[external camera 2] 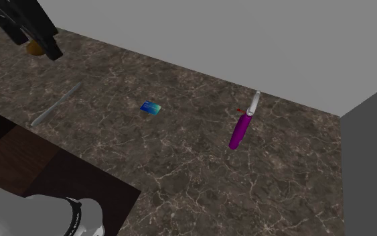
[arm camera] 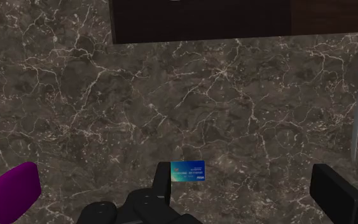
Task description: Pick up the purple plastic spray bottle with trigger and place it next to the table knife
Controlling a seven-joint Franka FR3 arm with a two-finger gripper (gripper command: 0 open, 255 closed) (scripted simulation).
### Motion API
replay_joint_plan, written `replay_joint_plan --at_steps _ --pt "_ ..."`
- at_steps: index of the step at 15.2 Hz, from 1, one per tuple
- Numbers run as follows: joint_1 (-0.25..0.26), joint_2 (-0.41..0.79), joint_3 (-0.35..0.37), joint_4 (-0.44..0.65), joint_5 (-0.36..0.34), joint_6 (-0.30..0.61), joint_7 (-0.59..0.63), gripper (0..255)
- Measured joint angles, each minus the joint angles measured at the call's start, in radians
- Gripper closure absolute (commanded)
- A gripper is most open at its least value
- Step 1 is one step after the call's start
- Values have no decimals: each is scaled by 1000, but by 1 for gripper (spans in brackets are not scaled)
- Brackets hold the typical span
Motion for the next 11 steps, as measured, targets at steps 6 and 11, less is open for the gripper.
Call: replay_joint_plan --at_steps 6,11 --pt "-22 83 -71 -8 -54 57 -83 0" --pt "-50 209 -160 21 -116 115 -189 0"
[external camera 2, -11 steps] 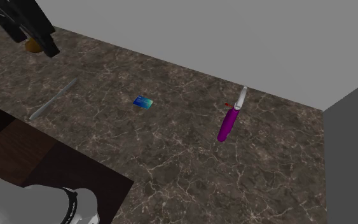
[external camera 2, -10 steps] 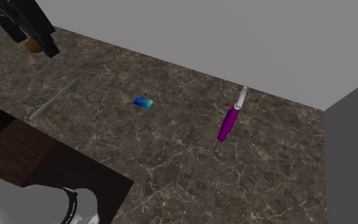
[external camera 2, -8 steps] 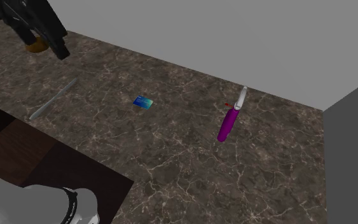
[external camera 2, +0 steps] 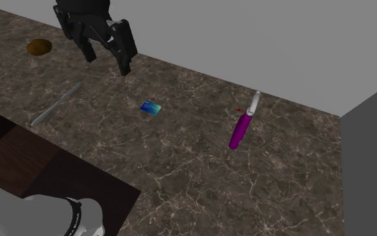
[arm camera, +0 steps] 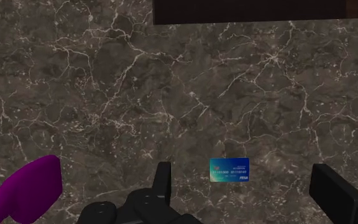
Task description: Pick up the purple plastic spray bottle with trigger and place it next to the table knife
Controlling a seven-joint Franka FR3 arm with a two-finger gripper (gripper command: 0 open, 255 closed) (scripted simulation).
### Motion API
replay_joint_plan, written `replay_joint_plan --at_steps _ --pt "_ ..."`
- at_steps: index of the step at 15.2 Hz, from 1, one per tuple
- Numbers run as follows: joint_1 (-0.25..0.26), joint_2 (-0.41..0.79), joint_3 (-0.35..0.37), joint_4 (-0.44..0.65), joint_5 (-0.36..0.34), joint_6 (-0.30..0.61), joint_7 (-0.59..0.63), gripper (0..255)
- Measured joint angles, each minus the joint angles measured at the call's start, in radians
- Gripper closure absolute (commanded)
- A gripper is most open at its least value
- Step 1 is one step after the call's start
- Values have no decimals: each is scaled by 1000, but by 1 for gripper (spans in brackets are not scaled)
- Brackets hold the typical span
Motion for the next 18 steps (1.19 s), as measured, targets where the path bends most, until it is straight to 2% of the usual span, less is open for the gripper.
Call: replay_joint_plan --at_steps 10,18 --pt "-41 328 -150 139 -59 120 -199 0" --pt "-85 643 -234 334 -33 182 -360 0"
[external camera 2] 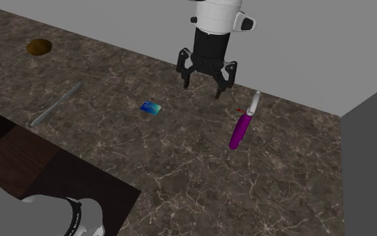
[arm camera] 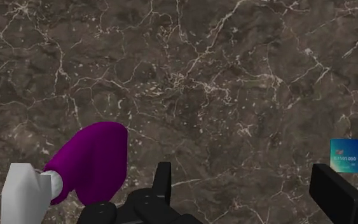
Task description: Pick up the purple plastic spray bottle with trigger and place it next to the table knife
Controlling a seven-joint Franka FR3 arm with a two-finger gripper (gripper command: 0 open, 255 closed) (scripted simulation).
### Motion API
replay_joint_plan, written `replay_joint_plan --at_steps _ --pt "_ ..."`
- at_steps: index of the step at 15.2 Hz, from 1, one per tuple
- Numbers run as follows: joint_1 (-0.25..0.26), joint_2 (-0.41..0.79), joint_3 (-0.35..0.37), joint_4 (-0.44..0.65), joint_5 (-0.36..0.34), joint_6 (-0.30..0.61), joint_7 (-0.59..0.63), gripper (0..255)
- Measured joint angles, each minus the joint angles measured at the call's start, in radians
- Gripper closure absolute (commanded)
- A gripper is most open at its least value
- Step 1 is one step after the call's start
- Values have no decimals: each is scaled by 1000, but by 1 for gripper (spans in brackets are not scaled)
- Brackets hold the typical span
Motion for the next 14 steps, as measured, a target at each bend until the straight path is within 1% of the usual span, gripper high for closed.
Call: replay_joint_plan --at_steps 5,11,13,14 --pt "-46 188 -27 151 31 -1 -94 0" --pt "-130 459 -31 411 81 -34 -193 0" --pt "-166 564 -27 533 98 -62 -221 0" --pt "-180 602 -25 577 102 -74 -231 0"
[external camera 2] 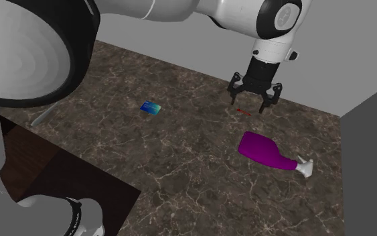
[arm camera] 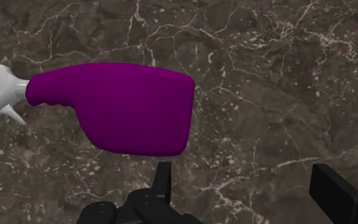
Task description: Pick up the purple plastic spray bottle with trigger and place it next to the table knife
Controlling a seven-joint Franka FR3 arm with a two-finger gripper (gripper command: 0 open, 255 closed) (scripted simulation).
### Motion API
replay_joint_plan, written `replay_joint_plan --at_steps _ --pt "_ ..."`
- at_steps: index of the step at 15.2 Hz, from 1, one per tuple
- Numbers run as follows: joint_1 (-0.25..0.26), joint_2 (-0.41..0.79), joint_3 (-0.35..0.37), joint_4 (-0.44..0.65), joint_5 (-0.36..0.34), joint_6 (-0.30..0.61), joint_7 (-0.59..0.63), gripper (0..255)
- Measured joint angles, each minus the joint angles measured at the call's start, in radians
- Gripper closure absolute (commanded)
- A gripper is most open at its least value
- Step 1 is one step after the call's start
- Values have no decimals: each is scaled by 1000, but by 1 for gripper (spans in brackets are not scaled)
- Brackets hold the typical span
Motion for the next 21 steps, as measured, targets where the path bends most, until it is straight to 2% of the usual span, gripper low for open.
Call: replay_joint_plan --at_steps 3,9,15,16,21 --pt "-12 35 2 17 4 14 -8 0" --pt "-13 38 2 -54 4 86 -10 0" --pt "-14 38 2 -57 4 90 -10 0" --pt "-14 38 2 -57 4 90 -10 255" --pt "-14 38 2 -57 4 90 -10 255"
